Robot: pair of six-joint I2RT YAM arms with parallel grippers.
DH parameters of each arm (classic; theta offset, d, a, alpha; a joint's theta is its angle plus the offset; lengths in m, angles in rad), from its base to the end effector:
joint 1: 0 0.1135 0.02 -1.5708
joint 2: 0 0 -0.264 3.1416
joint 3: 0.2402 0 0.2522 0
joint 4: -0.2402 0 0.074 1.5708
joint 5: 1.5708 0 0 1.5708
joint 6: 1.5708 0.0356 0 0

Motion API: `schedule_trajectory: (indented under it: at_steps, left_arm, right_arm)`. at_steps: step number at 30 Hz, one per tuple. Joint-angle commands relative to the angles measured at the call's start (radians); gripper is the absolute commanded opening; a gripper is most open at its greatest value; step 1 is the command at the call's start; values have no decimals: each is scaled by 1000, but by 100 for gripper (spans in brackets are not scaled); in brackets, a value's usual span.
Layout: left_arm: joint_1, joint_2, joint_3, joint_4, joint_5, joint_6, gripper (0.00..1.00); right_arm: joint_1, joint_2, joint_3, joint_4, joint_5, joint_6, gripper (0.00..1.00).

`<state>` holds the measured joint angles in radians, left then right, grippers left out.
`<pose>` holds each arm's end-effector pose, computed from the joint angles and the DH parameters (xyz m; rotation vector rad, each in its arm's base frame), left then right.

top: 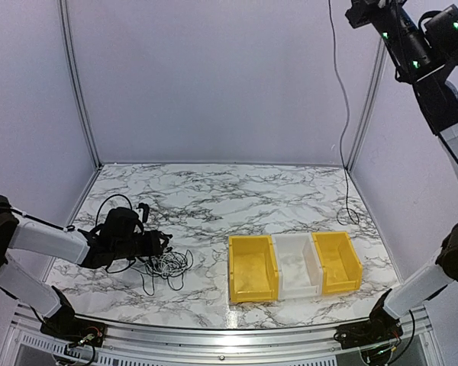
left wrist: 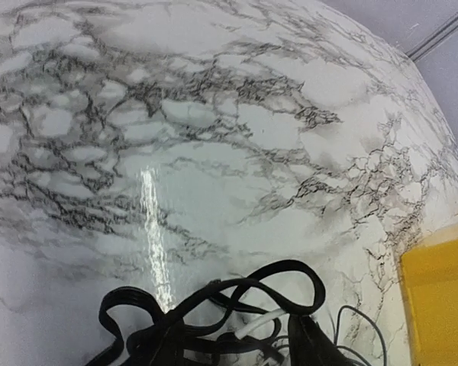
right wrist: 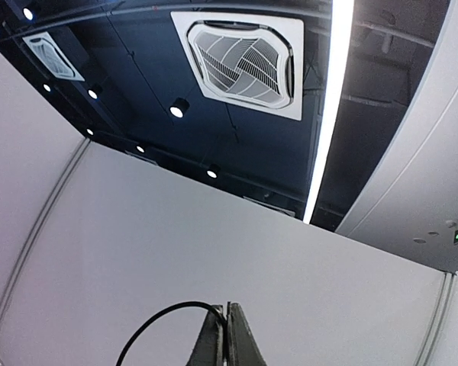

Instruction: Untangle the cables

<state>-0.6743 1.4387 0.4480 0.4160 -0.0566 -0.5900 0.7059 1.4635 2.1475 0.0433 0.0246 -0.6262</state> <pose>0.2056 -0.1618 0.1437 0.0595 2.2211 -0.6631 0.1722 0.1456 0.6501 -0.5031 0.6776 0.0645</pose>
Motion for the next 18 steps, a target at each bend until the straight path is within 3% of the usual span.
schedule_trajectory:
  at_steps: [1,4,9,18]
  left_arm:
    - [5,-100,146,-183,-80,-13,56]
    - [4,-114,281,-333,-188,51,67]
    - [42,-121,490,-427,-319,220,98]
    - [97,-91,726,-575,-349,302,99]
  right_arm:
    - [-57,-32,-68,-54,63,-47,0]
    - [-62,-61,-116,-107,39,-80,0]
    - [-62,-109,-239,-124,-40,-115,0]
    - [-45,-67,-235,-177,-147,-19,0]
